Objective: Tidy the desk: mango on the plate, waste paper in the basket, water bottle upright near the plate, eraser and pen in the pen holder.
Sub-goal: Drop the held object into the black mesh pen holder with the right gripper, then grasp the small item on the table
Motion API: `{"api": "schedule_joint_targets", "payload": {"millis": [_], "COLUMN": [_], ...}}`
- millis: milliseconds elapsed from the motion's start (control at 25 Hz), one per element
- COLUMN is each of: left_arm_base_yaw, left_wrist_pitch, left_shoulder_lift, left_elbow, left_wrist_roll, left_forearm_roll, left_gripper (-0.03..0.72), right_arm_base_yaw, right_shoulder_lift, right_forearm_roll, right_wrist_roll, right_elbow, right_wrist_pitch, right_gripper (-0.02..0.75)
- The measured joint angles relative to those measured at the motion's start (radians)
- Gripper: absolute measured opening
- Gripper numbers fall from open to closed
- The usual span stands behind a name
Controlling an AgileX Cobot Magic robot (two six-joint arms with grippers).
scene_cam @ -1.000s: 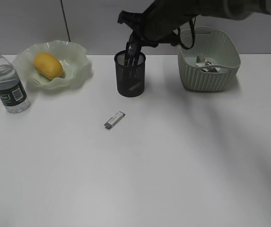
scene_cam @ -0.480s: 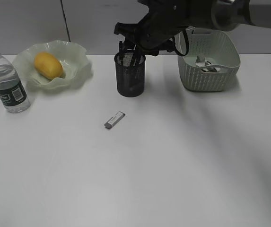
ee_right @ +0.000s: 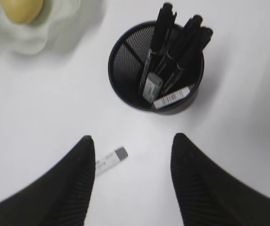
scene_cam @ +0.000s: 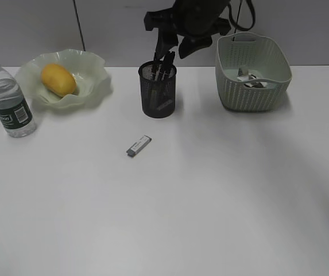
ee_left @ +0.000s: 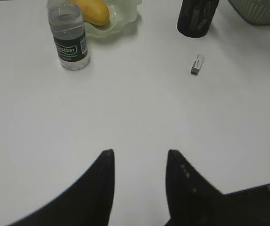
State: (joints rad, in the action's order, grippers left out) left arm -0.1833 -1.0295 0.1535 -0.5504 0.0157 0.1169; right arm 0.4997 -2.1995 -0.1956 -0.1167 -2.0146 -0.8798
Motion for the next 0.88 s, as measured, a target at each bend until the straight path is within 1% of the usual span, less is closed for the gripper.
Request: {"api": "schedule_joint_targets", "payload": {"millis": [120,280,360,440,560,640,720,880], "left_arm_base_yaw": [0.0,0.0,0.0,0.0,0.0,0.0,0.0,0.0], "left_wrist_pitch": [0.0,0.0,0.0,0.0,0.0,0.0,0.0,0.0], "left_shoulder_lift": [0.0,0.0,0.0,0.0,0.0,0.0,0.0,0.0], "left_elbow": [0.0,0.0,0.0,0.0,0.0,0.0,0.0,0.0], "left_wrist_roll": [0.0,0.0,0.0,0.0,0.0,0.0,0.0,0.0], "left_forearm_roll": [0.0,0.0,0.0,0.0,0.0,0.0,0.0,0.0], "left_gripper": [0.281,0.281,0.281,0.281,0.281,0.281,0.281,0.281], "right_arm_base_yaw": [0.0,0.0,-0.002,-0.007,-0.019,-0.039,-0.07,-0.168], "right_shoulder_lift": [0.052,0.122,0.17,0.241,0.37,0.474,0.601,0.835], "right_forearm_roll": [0.018,0.097,0.125,0.137,0.155,0.156,0.143,0.023], "right_wrist_roll": [0.081,0.117,0.122,0.144,0.162,0.169,0.186,0.291], "right_elbow": [-0.003,-0.003,0.021,0.083,0.237,0.376,0.545,0.86], "right_wrist_pitch": [-0.128,-0.254,-0.285,-0.289,-0.273,-0.225,-0.146,-0.055], "right_gripper": [0.417,0.419,0.419,0.419,0.419,0.419,0.419,0.419]}}
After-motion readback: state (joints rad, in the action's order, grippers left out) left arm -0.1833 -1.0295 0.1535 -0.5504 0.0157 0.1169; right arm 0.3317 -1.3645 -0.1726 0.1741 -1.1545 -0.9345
